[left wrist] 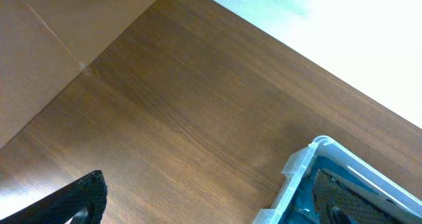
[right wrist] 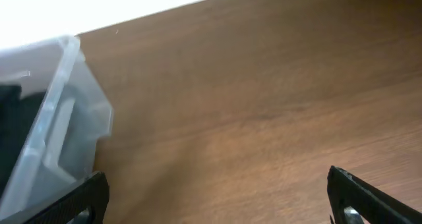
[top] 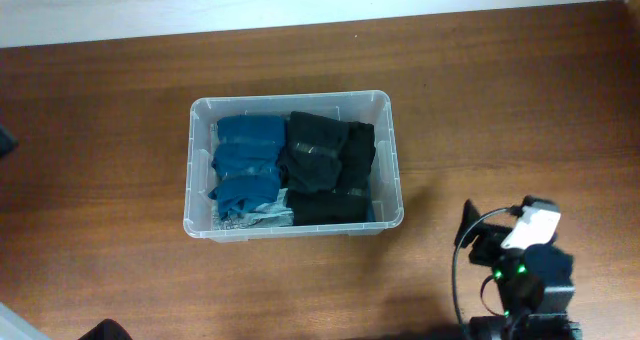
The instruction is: Pack container
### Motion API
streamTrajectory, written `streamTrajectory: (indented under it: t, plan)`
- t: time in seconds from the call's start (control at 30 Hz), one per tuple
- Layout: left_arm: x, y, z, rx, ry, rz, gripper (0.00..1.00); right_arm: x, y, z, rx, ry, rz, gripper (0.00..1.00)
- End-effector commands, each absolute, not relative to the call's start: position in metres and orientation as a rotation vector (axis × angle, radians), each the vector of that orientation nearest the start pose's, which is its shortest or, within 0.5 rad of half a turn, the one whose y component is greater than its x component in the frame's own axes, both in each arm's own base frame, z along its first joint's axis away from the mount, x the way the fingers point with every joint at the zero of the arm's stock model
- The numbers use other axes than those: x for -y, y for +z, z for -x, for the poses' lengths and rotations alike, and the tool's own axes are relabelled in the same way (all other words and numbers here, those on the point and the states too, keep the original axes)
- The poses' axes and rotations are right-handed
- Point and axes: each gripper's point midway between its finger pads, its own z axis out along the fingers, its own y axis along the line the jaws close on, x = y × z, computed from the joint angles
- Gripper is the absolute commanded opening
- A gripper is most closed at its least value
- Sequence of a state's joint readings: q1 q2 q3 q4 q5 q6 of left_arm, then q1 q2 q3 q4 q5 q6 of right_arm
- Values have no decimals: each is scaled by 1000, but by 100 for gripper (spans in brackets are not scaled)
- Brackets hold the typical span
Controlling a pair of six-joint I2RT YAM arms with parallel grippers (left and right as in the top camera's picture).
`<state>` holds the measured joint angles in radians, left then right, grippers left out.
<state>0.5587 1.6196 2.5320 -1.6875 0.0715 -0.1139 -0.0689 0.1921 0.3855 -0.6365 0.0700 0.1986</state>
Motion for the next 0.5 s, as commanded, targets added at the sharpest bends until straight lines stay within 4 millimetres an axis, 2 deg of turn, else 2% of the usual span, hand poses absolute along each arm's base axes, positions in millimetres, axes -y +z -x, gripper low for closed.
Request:
streamTrajectory:
  t: [0.0,0.17,0.47]
  plan:
    - [-155,437,-270,-2221,132,750,100,19,151,-211,-1971,49,-278,98]
    - [-155,437,-270,-2221,132,750,100,16,127,-210,-1997,64,-270,98]
    - [-155,437,-270,-2221,132,750,100,12,111,-210,-1989,88,-254,99]
